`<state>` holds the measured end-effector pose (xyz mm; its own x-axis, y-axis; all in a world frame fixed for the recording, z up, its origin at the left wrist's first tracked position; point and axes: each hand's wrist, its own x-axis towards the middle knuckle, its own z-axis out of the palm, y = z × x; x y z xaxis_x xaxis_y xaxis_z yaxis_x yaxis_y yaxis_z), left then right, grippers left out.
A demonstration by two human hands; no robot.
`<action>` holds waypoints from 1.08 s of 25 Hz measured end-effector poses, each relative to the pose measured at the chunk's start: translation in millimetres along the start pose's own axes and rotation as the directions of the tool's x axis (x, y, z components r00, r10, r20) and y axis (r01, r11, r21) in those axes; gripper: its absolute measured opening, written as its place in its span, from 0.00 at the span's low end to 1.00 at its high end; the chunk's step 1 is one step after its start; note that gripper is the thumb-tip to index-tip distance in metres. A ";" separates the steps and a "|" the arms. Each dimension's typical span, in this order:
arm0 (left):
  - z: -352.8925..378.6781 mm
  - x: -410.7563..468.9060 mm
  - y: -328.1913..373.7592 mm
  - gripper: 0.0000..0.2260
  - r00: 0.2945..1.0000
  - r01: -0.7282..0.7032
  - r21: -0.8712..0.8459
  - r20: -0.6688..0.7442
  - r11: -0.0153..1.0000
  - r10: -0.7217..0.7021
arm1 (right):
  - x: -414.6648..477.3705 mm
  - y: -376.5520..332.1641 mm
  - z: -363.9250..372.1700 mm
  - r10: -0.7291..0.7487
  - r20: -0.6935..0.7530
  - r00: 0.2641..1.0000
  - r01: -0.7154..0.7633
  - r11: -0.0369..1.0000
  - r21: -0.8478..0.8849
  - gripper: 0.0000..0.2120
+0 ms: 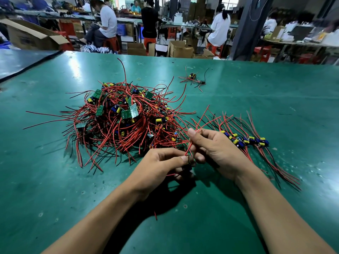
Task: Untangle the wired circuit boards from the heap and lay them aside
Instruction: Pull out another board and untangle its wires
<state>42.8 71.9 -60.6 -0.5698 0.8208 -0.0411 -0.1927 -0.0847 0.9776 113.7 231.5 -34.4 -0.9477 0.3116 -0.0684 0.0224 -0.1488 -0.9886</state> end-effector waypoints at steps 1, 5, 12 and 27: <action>0.2 0.0 0.8 0.07 1.000 0.011 -0.011 0.007 1.000 -0.011 | 0.4 0.5 -0.4 -0.001 0.005 1.000 0.001 1.000 -0.006 0.17; 1.0 1.0 3.9 0.08 1.000 0.029 0.042 -0.005 0.999 -0.028 | 1.6 3.7 1.3 -0.063 -0.015 0.998 0.062 0.995 -0.078 0.16; 4.8 -0.6 2.2 0.10 0.999 -0.013 0.141 -0.027 0.990 0.017 | -2.9 7.7 4.8 0.003 0.105 0.994 0.013 0.988 -0.153 0.14; 0.9 -0.6 8.1 0.10 0.998 0.062 0.158 -0.005 0.985 -0.062 | 9.7 17.6 0.4 -0.368 -0.274 0.889 0.186 0.835 -0.518 0.15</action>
<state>42.2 71.2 -52.5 -0.5605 0.8218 -0.1023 -0.0985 0.0565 0.9935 104.8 231.5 -52.4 -0.7633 0.5887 0.2662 0.0076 0.4202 -0.9074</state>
